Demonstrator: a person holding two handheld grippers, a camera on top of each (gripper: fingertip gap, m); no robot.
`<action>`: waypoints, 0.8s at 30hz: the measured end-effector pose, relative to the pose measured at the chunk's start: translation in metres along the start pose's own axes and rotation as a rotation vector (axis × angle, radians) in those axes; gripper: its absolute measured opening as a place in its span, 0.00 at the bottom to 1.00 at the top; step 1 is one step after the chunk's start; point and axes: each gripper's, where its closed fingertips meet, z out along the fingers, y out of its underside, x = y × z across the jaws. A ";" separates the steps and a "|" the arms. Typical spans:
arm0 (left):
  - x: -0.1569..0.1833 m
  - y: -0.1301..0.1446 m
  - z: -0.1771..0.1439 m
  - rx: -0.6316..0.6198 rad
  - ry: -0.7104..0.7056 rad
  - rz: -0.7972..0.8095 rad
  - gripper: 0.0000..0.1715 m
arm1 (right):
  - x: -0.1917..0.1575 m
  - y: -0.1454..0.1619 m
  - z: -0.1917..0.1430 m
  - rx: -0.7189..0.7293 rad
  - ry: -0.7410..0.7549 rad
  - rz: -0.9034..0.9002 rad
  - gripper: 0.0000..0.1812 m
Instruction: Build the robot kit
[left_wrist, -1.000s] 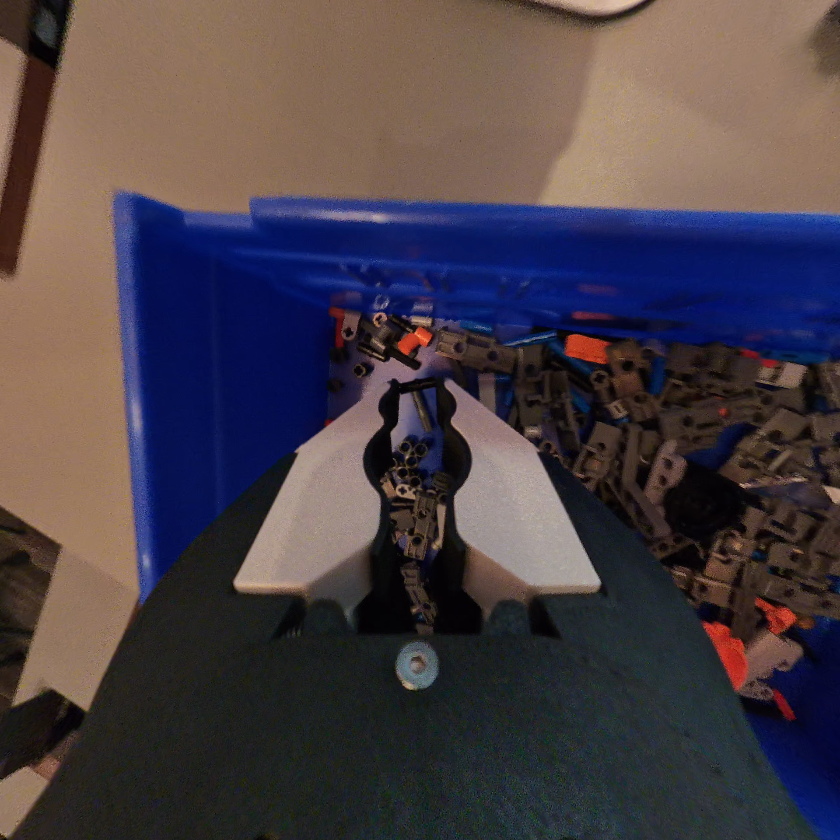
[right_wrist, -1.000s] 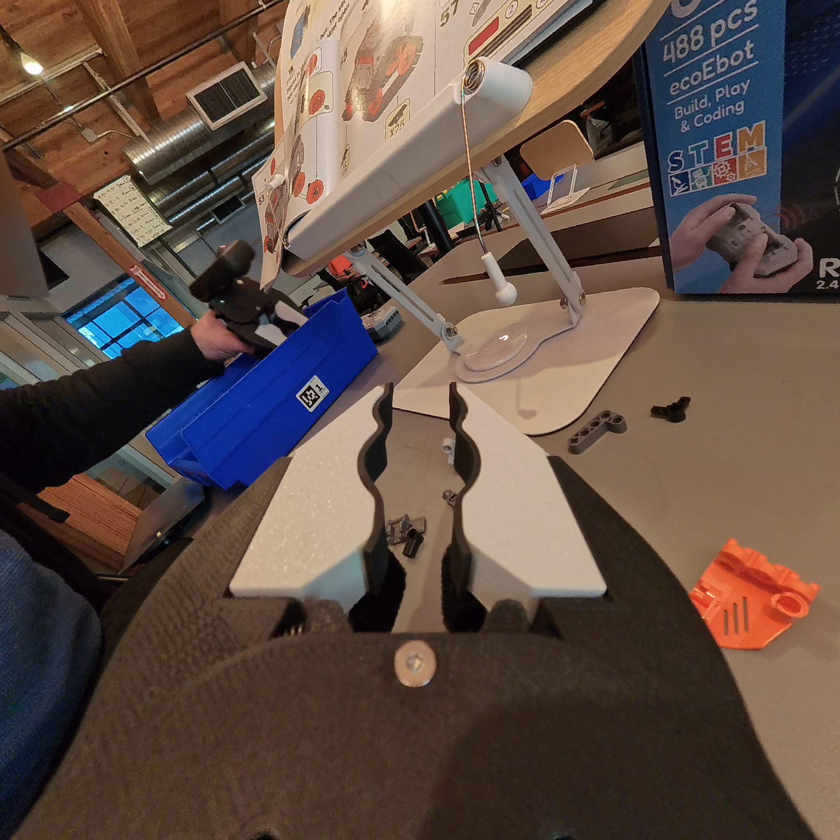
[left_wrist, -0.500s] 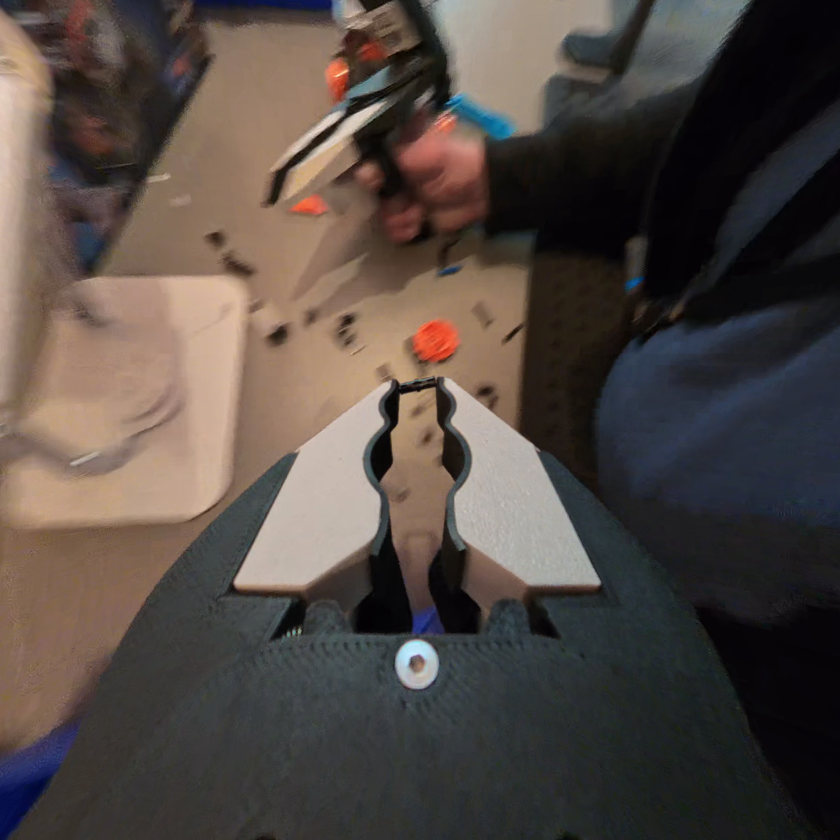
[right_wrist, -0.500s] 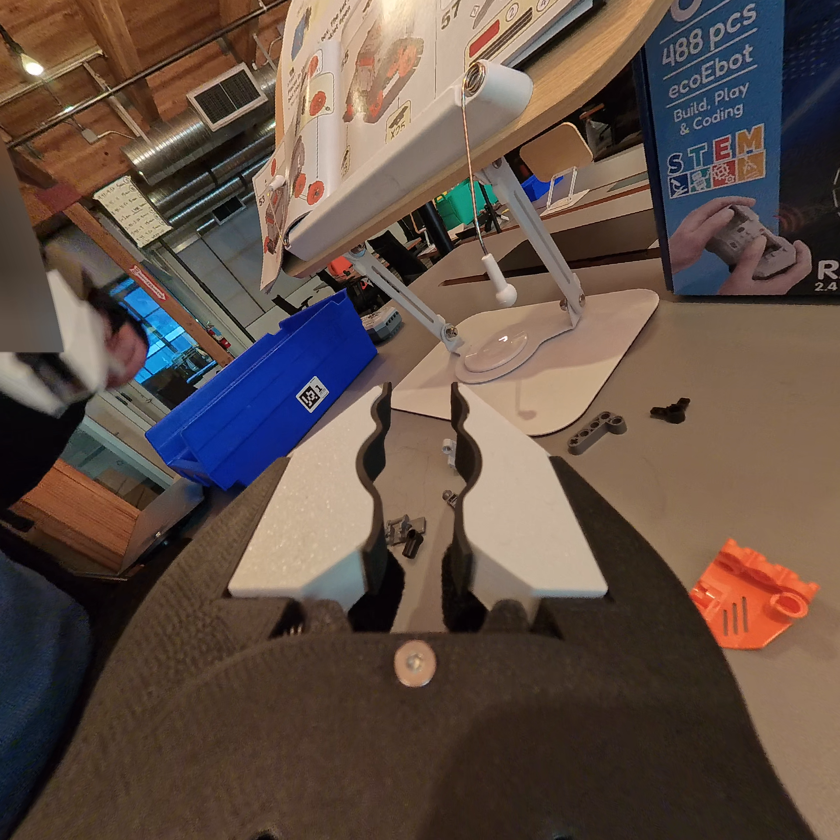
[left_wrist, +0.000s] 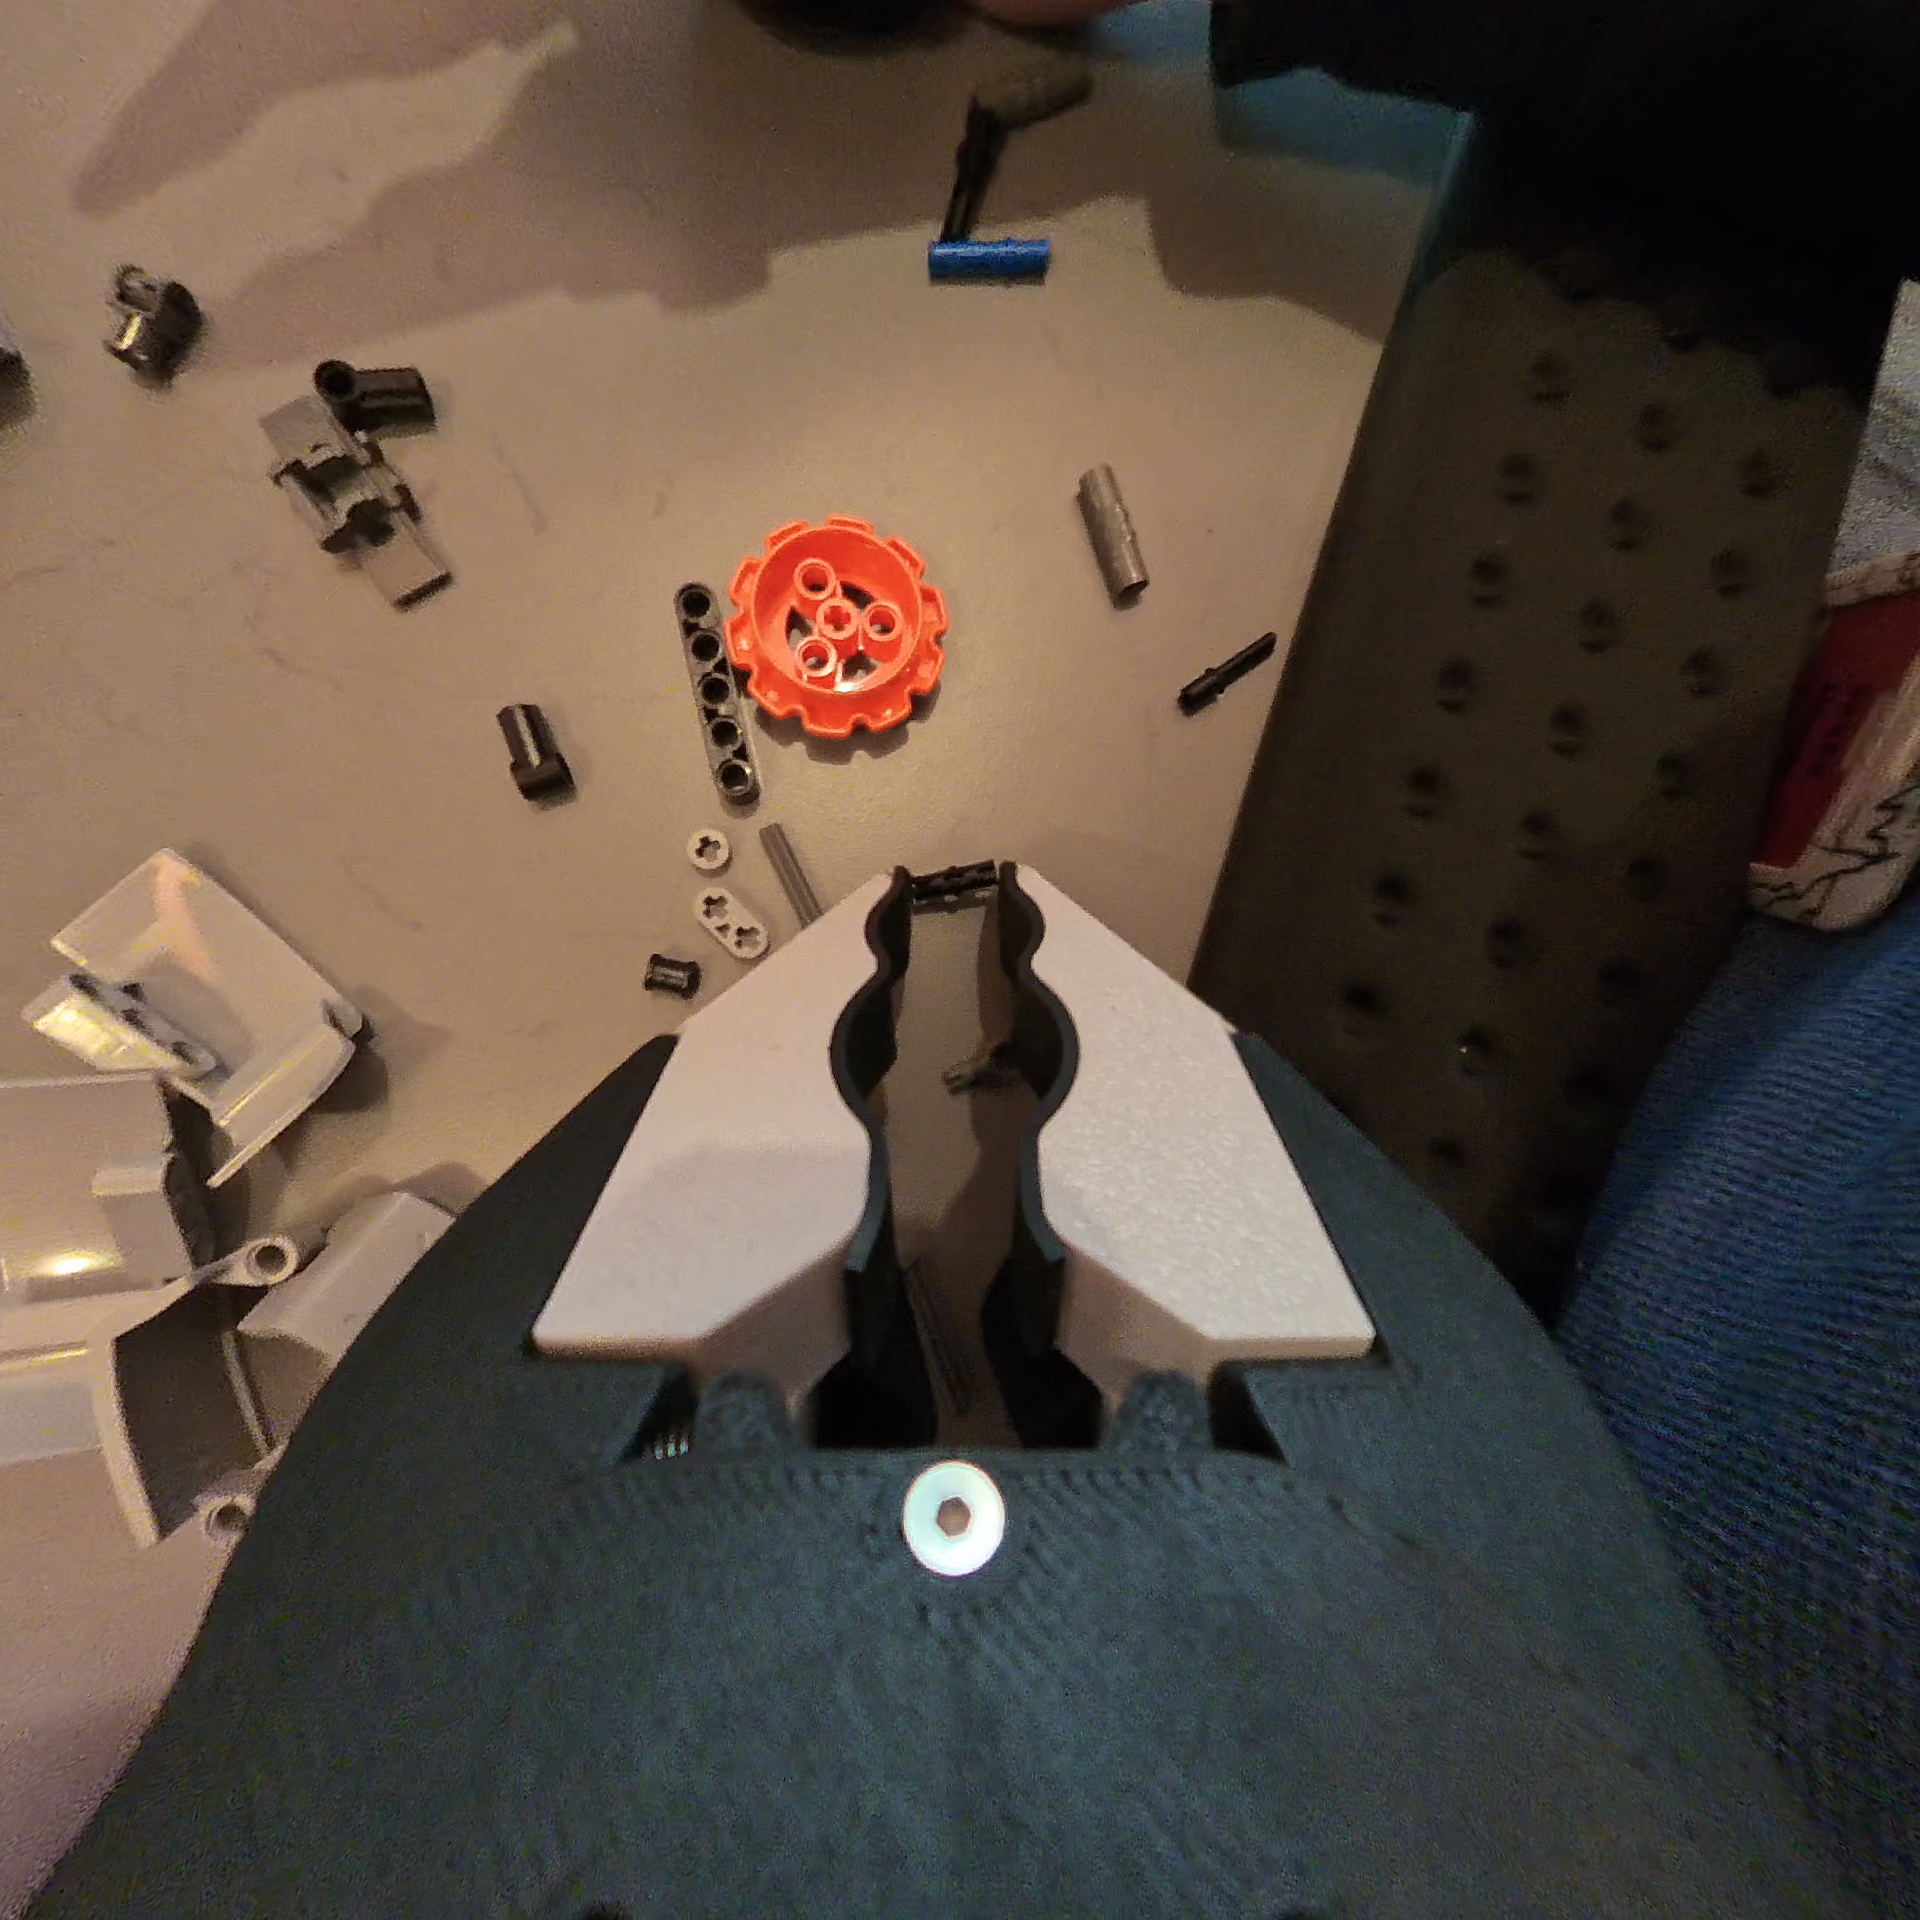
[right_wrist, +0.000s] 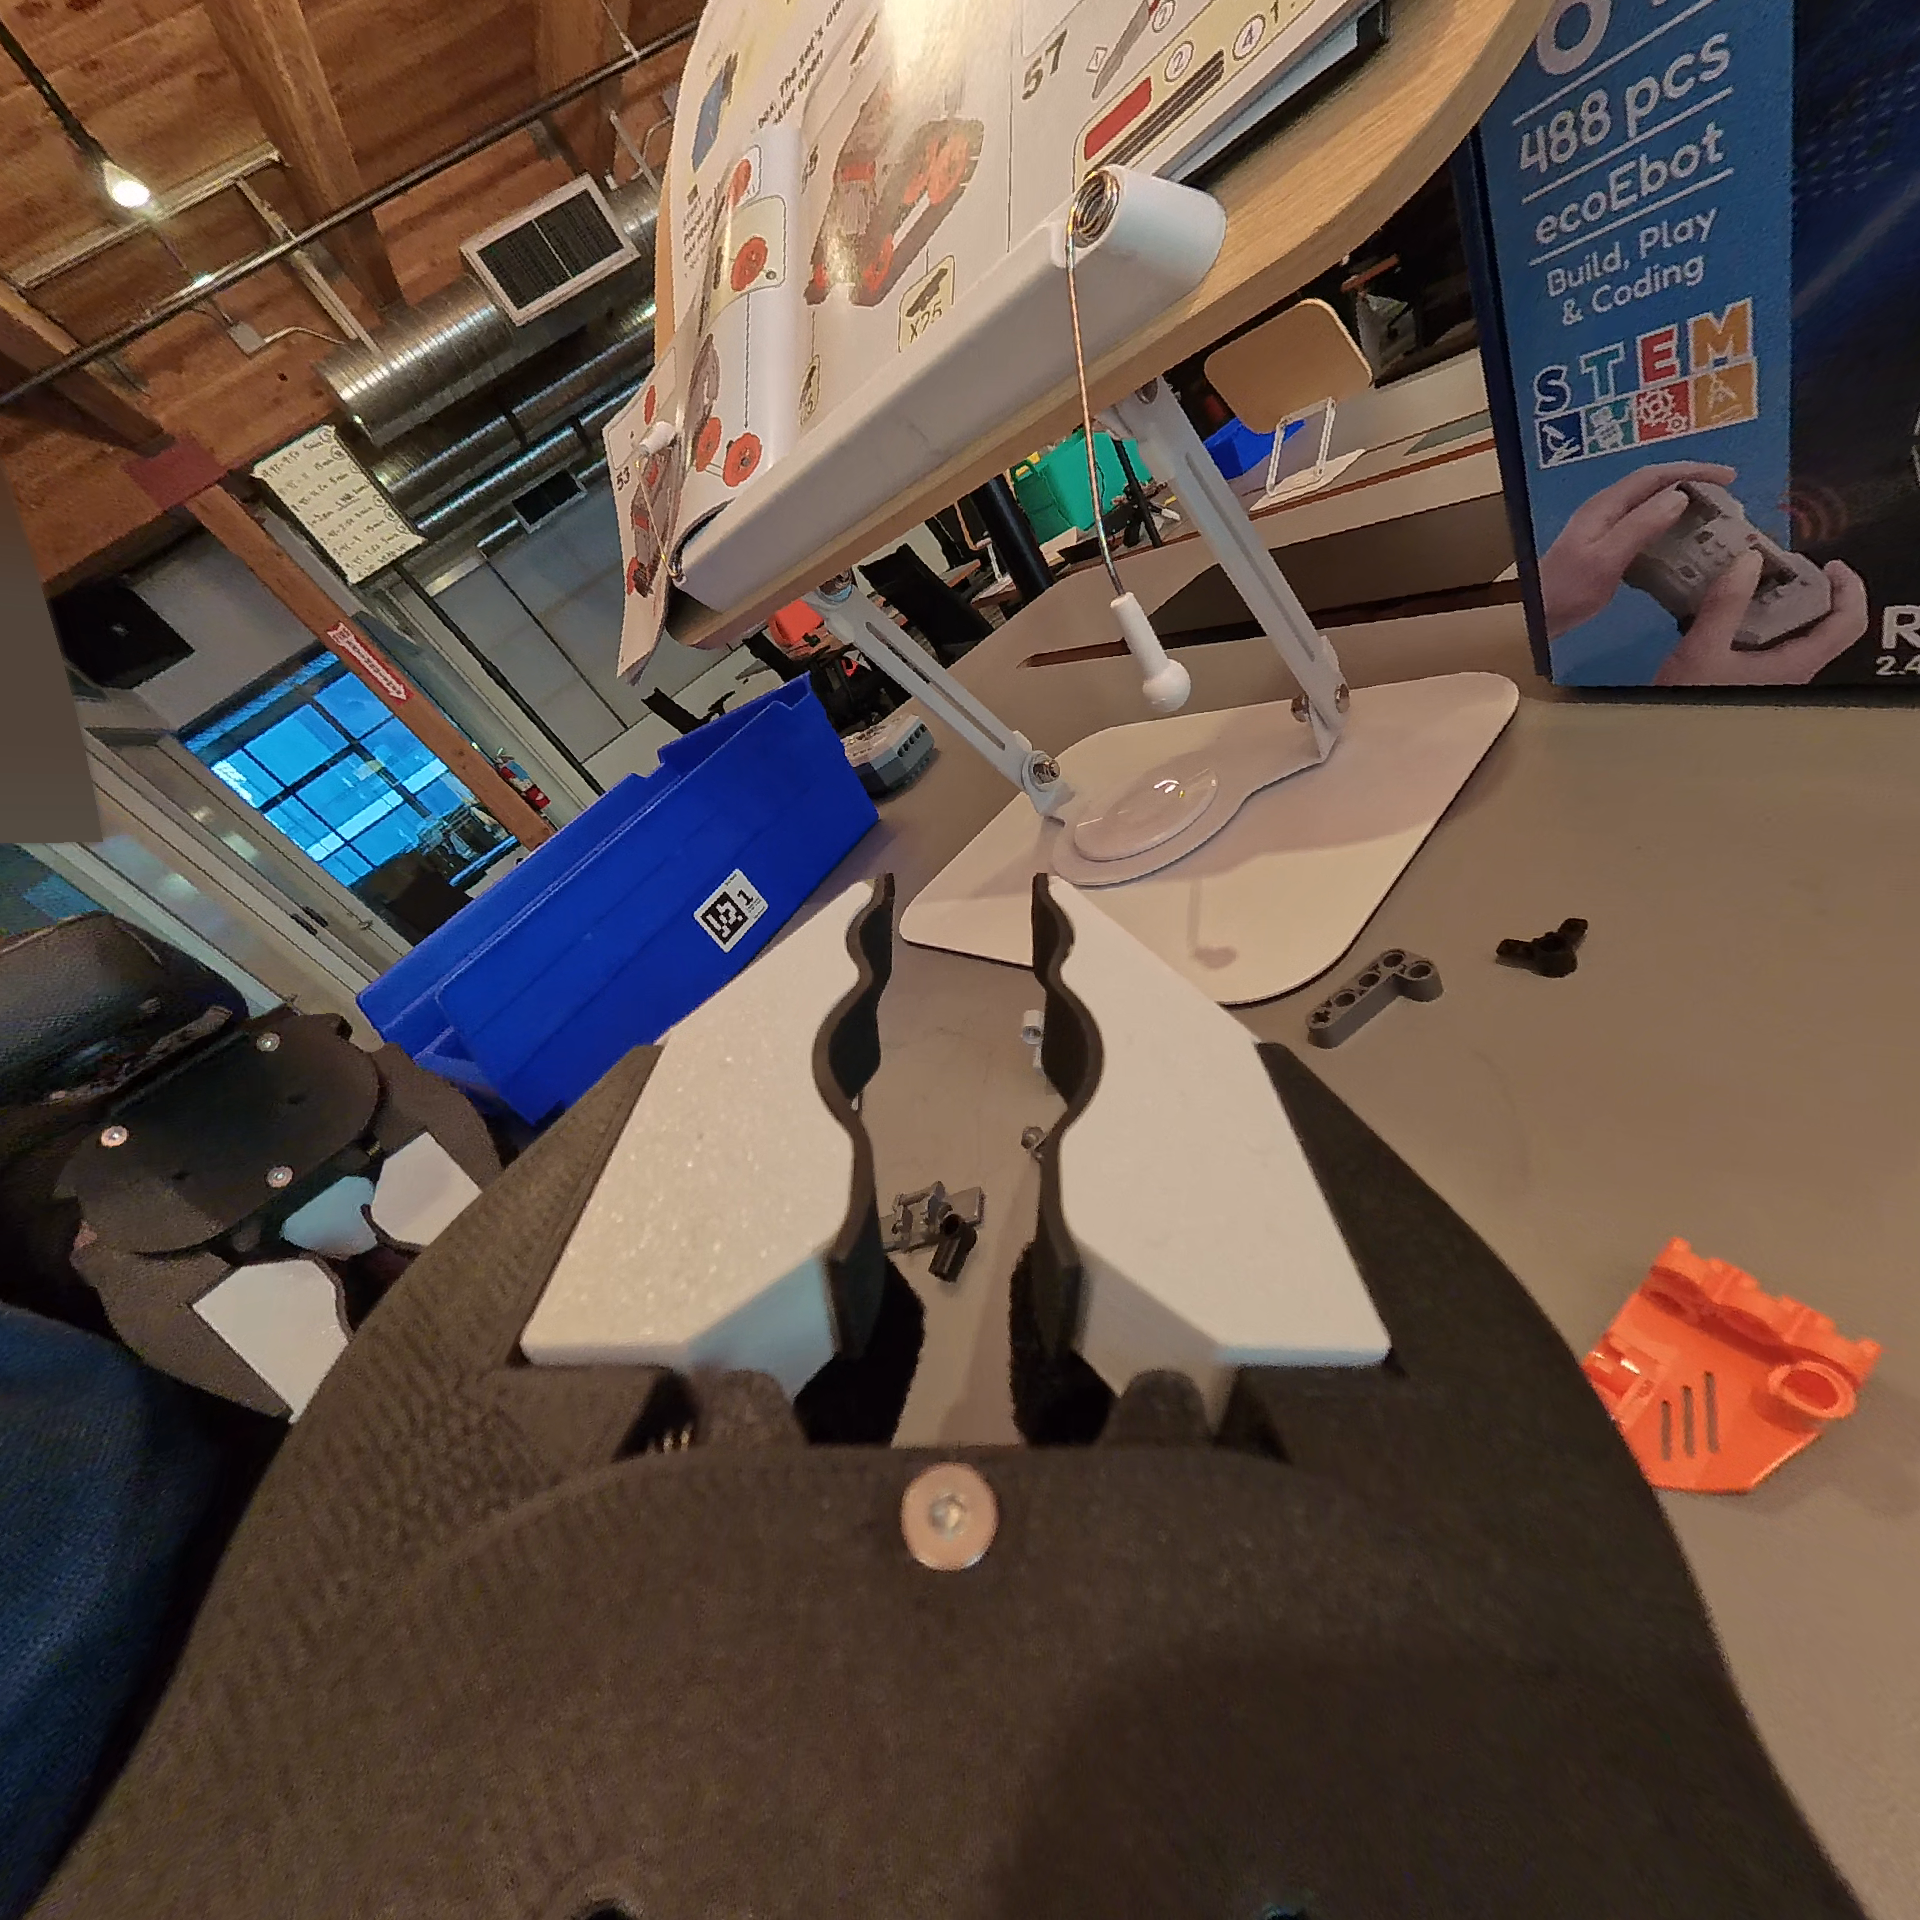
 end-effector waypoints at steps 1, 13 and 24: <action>-0.003 -0.001 -0.002 0.000 -0.017 0.004 0.10 | 0.000 0.000 0.000 0.001 -0.001 0.001 0.13; -0.013 -0.048 -0.126 0.232 -0.025 0.112 0.10 | 0.000 -0.001 0.000 0.003 -0.004 0.006 0.14; -0.192 0.082 -0.270 0.042 -0.533 -0.158 0.13 | 0.000 0.000 0.000 -0.001 -0.002 0.003 0.13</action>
